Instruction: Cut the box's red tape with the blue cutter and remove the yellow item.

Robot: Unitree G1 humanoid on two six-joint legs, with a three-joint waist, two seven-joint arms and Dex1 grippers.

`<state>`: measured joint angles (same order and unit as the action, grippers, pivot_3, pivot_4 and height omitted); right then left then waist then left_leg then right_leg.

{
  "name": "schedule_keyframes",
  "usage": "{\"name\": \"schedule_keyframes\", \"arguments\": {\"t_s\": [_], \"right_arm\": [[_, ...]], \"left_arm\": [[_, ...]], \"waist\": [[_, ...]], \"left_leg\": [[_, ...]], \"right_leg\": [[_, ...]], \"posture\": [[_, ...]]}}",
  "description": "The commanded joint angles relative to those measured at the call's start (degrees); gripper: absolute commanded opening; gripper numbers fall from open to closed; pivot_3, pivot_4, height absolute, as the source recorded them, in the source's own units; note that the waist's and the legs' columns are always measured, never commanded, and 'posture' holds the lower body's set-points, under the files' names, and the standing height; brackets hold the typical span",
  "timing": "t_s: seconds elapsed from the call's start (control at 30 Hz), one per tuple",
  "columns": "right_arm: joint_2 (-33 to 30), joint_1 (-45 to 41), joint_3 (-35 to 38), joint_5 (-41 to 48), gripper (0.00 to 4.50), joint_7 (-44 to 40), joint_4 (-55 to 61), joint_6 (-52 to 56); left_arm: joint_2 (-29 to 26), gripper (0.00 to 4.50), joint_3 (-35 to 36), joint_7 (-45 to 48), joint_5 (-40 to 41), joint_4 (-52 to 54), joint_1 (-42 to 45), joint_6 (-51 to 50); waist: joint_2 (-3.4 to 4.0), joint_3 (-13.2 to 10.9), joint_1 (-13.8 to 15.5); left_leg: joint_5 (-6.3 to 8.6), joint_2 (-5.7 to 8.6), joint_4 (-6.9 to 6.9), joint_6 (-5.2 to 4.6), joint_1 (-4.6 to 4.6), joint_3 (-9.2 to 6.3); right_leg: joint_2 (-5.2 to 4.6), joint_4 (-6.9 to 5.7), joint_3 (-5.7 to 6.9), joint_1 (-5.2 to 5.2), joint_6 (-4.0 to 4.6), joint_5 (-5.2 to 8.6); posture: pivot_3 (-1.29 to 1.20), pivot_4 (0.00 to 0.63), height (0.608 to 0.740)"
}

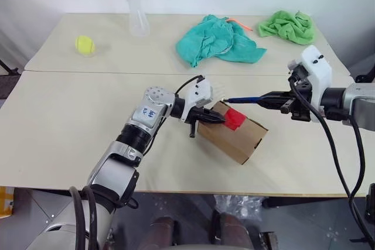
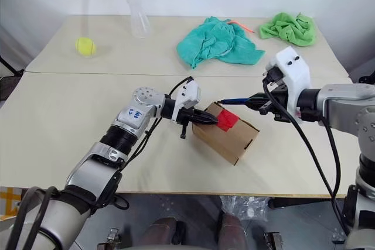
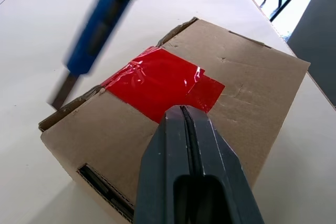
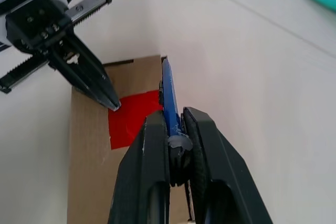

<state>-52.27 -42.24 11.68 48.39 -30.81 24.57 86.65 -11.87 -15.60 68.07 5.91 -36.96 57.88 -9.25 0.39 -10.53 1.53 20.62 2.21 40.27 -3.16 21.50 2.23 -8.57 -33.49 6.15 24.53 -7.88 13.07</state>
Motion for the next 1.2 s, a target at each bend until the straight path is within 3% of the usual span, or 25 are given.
{"name": "schedule_keyframes", "arguments": {"t_s": [0.03,1.2], "right_arm": [[-0.07,0.51,1.69,0.30,0.14,-0.09,1.46,-0.66],[-9.38,-1.56,-5.28,0.53,0.14,-8.37,0.01,-1.04]], "left_arm": [[0.20,0.00,0.06,-0.37,-0.81,-0.14,0.64,0.25],[0.11,0.00,0.27,-1.61,-0.64,0.70,-0.49,-0.23]], "waist": [[0.00,0.00,0.00],[0.00,0.00,0.04]], "left_leg": [[0.00,0.00,0.00,0.00,0.00,0.00],[0.00,0.00,0.00,0.00,0.00,-0.01]], "right_leg": [[0.00,0.00,0.00,0.00,0.00,0.00],[0.00,0.03,0.00,0.00,0.00,0.00]], "posture": [[0.00,0.150,0.740],[0.00,0.150,0.740]]}}
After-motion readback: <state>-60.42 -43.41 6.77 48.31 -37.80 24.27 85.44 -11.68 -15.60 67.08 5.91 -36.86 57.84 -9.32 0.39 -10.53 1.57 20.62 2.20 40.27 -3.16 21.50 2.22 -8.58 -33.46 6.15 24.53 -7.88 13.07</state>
